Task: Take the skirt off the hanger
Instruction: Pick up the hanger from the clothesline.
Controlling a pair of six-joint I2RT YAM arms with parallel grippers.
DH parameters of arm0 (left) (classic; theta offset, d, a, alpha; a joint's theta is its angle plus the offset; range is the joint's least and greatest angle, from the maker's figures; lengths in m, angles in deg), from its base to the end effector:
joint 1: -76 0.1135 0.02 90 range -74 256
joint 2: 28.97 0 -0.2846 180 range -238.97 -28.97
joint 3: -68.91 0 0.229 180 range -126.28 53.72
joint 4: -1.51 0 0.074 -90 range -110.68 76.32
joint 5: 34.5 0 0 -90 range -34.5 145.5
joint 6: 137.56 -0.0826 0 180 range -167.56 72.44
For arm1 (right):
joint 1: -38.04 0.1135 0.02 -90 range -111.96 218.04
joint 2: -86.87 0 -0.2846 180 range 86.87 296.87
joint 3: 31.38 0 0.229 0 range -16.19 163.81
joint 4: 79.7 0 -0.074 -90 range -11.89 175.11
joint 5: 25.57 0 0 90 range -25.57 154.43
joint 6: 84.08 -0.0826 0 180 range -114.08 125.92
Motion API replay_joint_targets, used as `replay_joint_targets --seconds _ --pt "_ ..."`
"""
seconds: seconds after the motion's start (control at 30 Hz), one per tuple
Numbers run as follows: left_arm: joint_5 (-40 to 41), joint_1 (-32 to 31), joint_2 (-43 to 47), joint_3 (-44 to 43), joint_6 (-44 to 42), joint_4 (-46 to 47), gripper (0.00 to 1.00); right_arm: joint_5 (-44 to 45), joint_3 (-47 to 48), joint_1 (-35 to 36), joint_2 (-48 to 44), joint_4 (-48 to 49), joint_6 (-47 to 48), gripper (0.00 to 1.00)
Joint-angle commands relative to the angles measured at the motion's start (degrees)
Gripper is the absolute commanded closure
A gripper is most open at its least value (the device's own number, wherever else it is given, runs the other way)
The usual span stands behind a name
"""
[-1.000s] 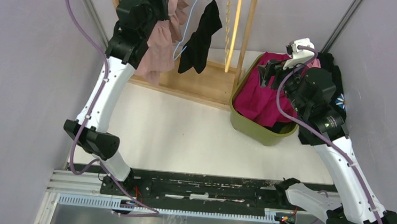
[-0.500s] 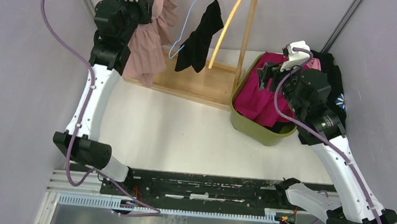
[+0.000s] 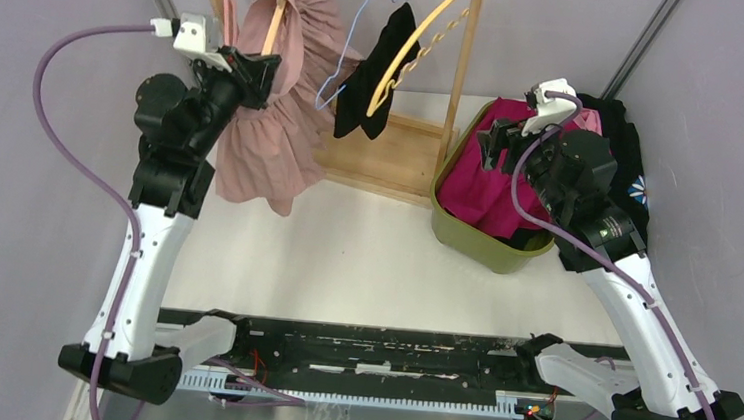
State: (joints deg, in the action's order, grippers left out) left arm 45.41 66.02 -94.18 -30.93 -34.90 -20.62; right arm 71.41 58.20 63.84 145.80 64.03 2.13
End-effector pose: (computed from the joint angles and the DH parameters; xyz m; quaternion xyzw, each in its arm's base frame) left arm 0.2346 -0.0560 0.5356 0.0540 0.6249 -0.2065 0.7509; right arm 0.2073 0.0891 0.4587 -0.1010 0.7338 0.1276 0.6596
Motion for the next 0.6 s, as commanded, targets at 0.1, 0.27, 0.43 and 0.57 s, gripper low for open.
replay_joint_targets --seconds 0.1,0.27,0.43,0.57 --pt "-1.0 0.1 11.6 9.4 0.8 1.0 0.97 -9.5 4.1 -0.1 0.7 -1.3 -2.0 0.31" --pt "0.9 0.1 17.3 9.9 -1.9 -4.8 0.97 -14.0 4.4 0.1 0.4 -1.8 -2.4 0.34" --pt "0.4 0.0 21.1 10.7 -3.3 -10.4 0.97 -18.7 6.4 0.8 1.5 -2.5 -4.0 0.37" --pt "-1.7 -0.2 24.2 15.7 -2.9 -12.6 0.97 -20.9 8.9 5.1 4.3 -2.5 -4.5 0.38"
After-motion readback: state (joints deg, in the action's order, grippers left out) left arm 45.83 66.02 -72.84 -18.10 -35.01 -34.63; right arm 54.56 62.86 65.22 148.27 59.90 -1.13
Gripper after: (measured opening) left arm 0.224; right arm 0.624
